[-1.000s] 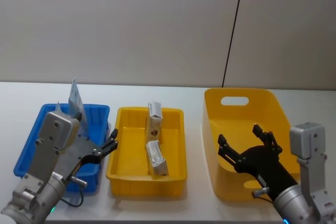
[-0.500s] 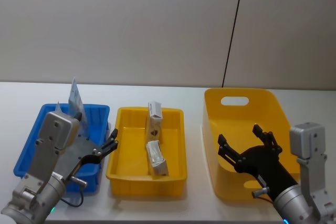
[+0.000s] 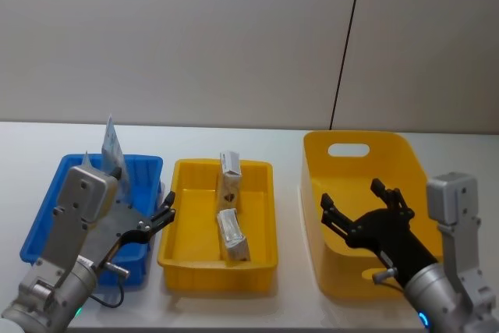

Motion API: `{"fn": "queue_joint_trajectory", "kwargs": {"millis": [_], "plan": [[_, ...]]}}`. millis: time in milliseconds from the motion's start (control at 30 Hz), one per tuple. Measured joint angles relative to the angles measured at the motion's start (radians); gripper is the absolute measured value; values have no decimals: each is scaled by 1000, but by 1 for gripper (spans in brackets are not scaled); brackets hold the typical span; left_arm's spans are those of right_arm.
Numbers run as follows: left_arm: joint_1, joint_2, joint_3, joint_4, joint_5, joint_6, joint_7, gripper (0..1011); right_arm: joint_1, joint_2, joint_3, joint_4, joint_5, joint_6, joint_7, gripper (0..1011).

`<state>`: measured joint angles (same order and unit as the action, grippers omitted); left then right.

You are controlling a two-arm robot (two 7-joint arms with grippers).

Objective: Bimanual collaborative sorting of washing and personal care products

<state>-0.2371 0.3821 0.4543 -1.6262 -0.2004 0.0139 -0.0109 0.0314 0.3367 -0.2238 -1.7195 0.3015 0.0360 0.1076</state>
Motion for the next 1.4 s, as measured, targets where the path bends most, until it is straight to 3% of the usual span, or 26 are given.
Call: {"fn": "queue_joint_trajectory", "kwargs": {"millis": [400, 733, 1067, 1400], "plan": [[0, 0, 0, 0, 0, 0, 0, 1001, 133, -19, -25, 129, 30, 34, 98, 1002], [0, 0, 0, 0, 0, 0, 0, 1001, 233, -75, -77, 221, 33, 101, 132, 1002], [0, 0, 0, 0, 0, 0, 0, 1001, 274, -133, -112, 251, 26, 196, 108, 1002], [0, 0, 0, 0, 0, 0, 0, 1002, 298, -205, -138, 257, 8, 351, 26, 1002]]}}
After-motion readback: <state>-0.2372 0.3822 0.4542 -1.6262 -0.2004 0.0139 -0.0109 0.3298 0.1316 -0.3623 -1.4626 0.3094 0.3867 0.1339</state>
